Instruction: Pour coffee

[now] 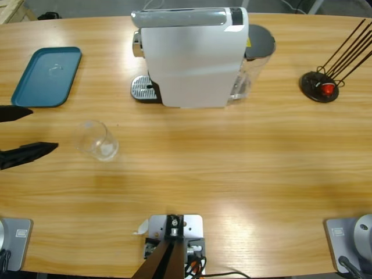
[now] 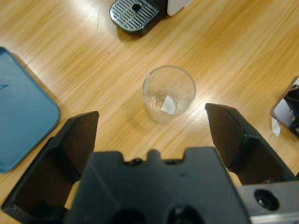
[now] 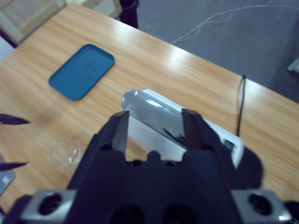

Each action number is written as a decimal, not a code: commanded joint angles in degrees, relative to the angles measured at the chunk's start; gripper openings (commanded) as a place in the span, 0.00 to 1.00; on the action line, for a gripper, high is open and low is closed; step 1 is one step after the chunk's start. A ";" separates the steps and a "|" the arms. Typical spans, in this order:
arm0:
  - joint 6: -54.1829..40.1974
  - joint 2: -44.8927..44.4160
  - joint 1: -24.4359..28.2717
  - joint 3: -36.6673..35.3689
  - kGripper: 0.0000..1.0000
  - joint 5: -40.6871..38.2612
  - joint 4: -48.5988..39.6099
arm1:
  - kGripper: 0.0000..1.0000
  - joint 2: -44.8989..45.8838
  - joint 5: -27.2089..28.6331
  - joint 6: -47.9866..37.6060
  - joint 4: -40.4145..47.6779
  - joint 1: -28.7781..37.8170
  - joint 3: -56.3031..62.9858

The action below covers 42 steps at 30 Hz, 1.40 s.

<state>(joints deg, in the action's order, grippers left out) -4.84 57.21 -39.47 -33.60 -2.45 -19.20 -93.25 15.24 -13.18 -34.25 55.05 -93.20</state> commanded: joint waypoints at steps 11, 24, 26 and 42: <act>-2.39 16.51 -0.52 9.95 0.99 -7.01 19.34 | 1.00 14.08 -1.11 -1.15 0.10 0.04 20.11; -4.30 27.86 -0.52 10.03 0.68 -7.46 26.09 | 1.00 12.48 -3.17 -2.12 3.58 -1.00 22.96; -4.51 28.11 -0.52 10.10 0.54 -7.36 26.14 | 1.00 12.57 -3.43 -2.12 3.81 -1.65 23.31; -10.35 21.71 -0.50 5.56 0.00 -6.39 24.81 | 1.00 13.50 -3.64 -2.24 5.25 -2.14 25.17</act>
<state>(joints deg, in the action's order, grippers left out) -10.65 83.11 -39.53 -25.01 -9.12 6.45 -79.29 12.15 -14.87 -29.61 53.39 -69.97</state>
